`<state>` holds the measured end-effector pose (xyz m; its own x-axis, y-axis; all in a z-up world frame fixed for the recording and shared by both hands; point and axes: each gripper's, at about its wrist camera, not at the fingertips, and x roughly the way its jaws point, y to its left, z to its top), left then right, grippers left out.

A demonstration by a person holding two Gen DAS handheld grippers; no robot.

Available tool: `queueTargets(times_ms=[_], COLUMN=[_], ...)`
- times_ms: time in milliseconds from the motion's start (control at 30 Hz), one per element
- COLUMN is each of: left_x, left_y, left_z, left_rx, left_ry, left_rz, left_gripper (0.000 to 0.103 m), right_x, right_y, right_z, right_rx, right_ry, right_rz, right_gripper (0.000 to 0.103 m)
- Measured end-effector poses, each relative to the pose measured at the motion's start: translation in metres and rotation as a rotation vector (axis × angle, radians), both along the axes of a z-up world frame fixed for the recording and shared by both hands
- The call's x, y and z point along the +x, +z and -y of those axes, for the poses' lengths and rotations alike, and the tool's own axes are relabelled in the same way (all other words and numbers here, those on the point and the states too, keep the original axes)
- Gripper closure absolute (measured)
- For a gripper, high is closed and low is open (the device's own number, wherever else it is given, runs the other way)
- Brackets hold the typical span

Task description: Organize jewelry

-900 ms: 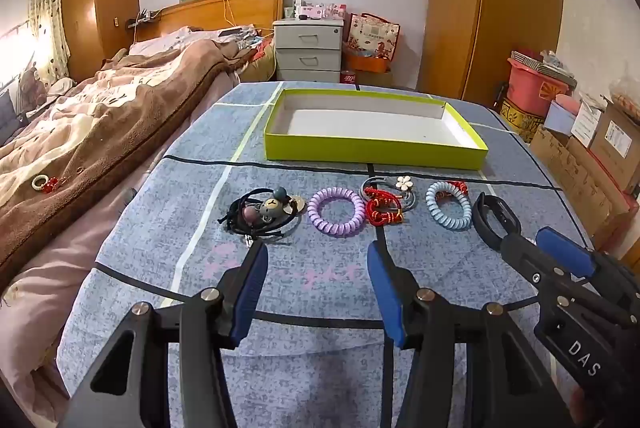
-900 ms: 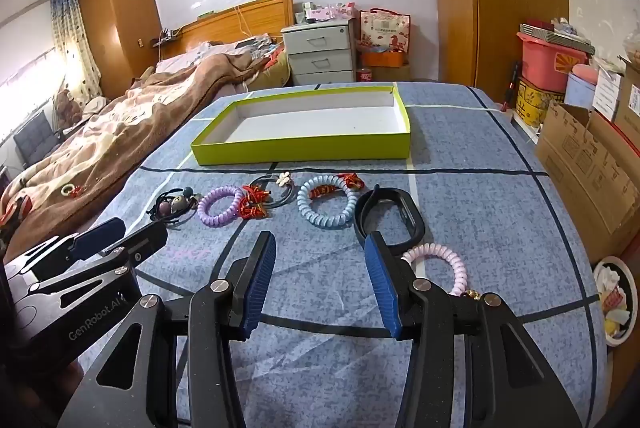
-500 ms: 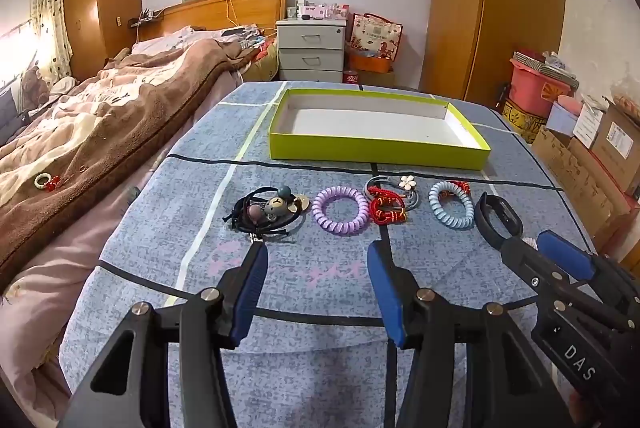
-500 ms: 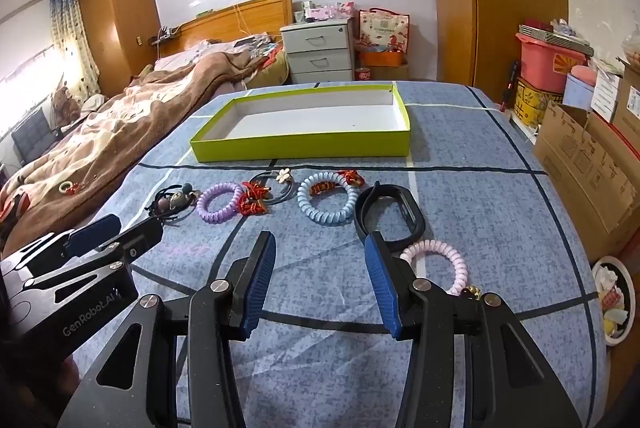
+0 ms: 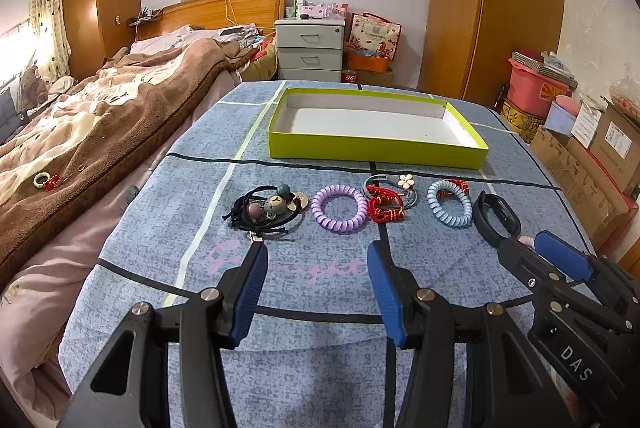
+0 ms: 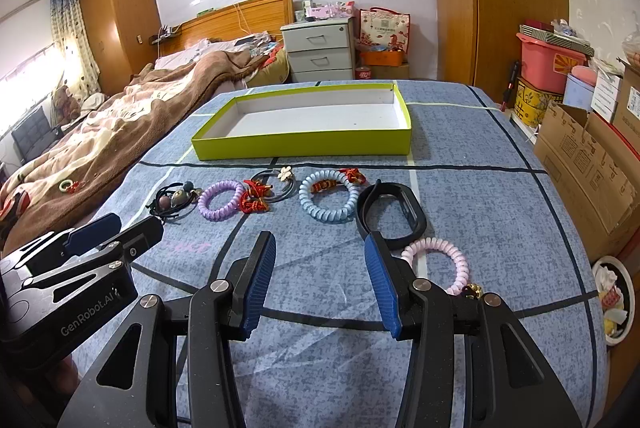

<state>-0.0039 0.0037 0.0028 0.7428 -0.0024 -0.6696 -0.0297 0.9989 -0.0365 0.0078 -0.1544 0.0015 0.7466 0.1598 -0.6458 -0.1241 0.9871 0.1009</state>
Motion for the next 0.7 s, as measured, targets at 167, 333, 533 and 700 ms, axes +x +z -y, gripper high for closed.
queueTargets(times_ms=[167, 333, 533, 700], left_x=[-0.0004, -0.0002, -0.0017, -0.001], left_y=[-0.0004, -0.0004, -0.0001, -0.0004], left_z=[-0.0005, -0.0001, -0.0014, -0.0006], left_rx=[-0.003, -0.003, -0.004, -0.002], left_ry=[0.0, 0.001, 0.0, 0.001], left_rz=[-0.001, -0.002, -0.003, -0.001], left_gripper=[0.049, 0.049, 0.049, 0.049], right_x=[-0.0005, -0.001, -0.0019, -0.0019], right_y=[0.0, 0.0001, 0.0002, 0.0004], right_z=[-0.0004, -0.0007, -0.0016, -0.0011], right_rx=[-0.002, -0.003, -0.003, -0.003], right_ry=[-0.001, 0.0, 0.0, 0.0], right_rz=[0.0, -0.002, -0.001, 0.0], right_gripper=[0.056, 0.056, 0.056, 0.056])
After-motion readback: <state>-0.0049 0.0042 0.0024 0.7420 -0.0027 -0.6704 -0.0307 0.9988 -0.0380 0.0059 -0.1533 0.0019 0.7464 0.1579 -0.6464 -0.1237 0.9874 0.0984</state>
